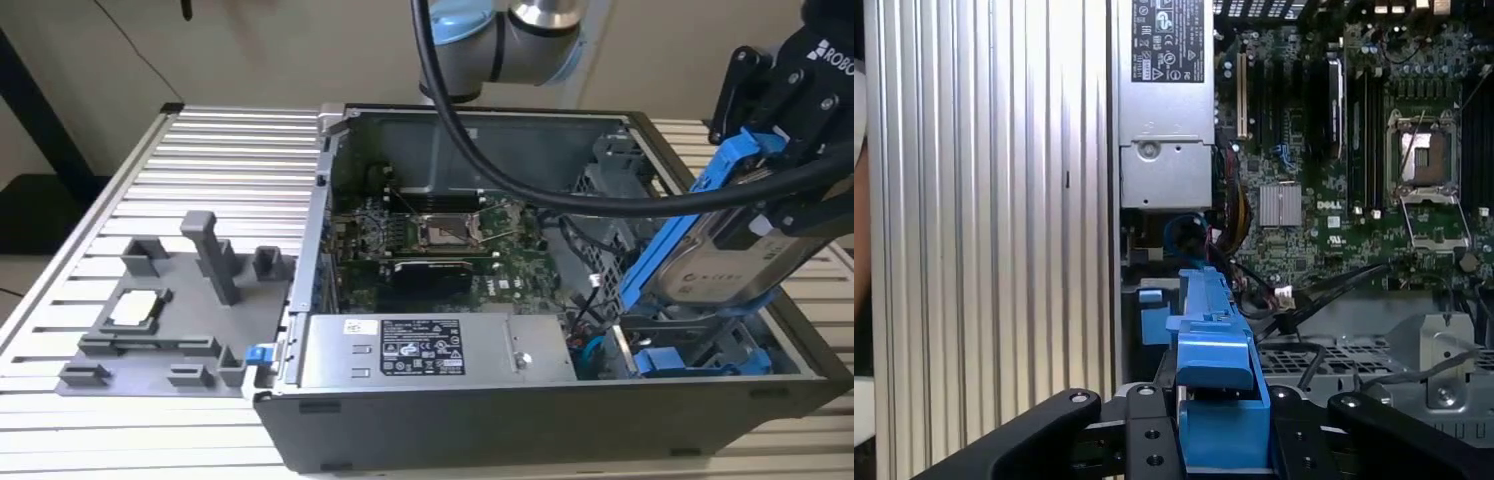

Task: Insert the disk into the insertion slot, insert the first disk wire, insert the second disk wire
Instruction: 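Insert the disk into the insertion slot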

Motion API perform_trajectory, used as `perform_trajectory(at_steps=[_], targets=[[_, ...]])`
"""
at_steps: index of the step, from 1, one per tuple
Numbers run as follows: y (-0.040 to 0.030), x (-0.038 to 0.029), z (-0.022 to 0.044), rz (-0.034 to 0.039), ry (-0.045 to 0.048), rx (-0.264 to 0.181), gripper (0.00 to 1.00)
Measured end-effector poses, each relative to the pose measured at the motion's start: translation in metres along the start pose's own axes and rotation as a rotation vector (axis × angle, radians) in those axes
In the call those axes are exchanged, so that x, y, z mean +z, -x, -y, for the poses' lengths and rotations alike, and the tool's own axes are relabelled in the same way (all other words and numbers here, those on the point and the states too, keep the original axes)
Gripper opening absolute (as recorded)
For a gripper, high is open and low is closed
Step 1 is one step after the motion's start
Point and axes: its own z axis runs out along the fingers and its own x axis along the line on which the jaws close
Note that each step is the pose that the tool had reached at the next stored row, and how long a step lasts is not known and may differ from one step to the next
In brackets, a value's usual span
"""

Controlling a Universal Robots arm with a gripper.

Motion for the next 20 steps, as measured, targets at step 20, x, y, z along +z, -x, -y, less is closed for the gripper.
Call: perform_trajectory(at_steps=[20], targets=[[-0.0003, 0.0193, 0.0083, 0.0029, 0.0001, 0.0, 0.33]])
